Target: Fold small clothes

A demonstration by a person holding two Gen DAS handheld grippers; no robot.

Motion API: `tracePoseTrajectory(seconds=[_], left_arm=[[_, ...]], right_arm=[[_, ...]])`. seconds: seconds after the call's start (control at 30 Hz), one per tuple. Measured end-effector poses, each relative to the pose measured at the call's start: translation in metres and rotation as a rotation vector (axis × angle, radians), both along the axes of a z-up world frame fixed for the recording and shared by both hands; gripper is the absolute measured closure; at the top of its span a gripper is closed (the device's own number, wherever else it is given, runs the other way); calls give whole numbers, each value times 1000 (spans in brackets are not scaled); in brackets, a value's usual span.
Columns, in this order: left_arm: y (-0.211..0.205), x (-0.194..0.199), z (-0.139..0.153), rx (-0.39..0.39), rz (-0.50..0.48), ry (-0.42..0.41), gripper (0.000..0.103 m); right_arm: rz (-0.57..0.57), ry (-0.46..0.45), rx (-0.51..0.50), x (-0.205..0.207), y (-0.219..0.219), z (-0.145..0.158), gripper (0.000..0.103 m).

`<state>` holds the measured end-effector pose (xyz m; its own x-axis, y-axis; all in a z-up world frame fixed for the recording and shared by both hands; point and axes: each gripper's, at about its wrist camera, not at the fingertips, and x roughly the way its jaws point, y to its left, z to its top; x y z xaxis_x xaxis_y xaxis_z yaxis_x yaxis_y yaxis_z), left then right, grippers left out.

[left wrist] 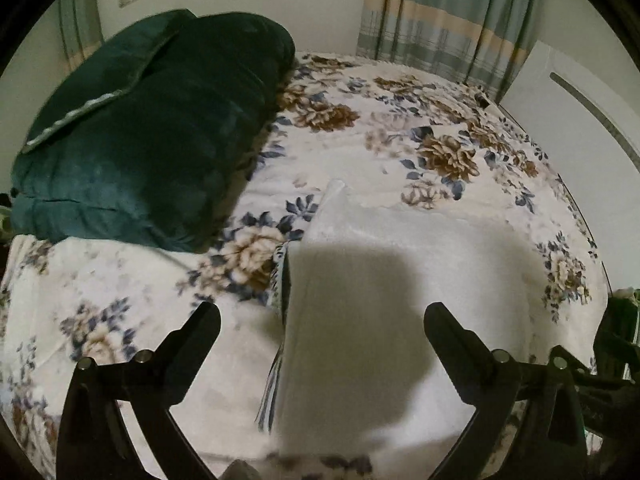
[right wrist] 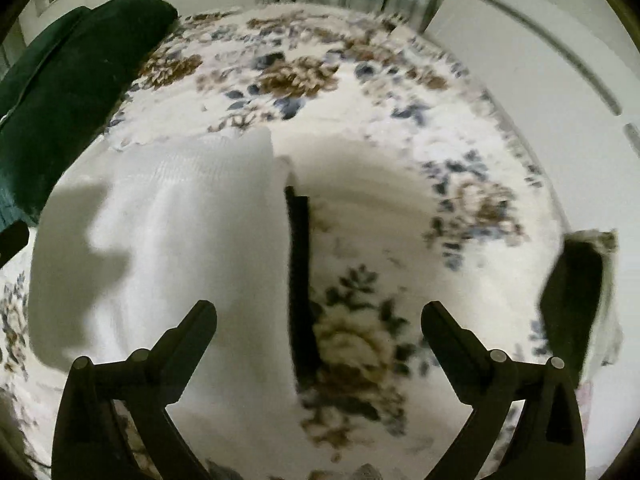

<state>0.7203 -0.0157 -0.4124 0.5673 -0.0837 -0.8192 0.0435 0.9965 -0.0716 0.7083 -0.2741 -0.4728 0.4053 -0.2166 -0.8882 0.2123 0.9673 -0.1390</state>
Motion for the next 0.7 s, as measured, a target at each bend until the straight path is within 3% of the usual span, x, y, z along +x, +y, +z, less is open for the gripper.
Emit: tracePoseTrajectory(seconds=[0.13,0.47,0.7], left_arm=[[-7,-33,38,9,6,-17,0],[-30,-152,164,64,-23,-99,0],[-27,-245,251,42,-33,-153,0]], right_arm=[[-25,-34,-20,-36,-3,41,0],[-29,-192,-54,-173,19,209,0],[-13,-308,-76,-271,34,323,0]])
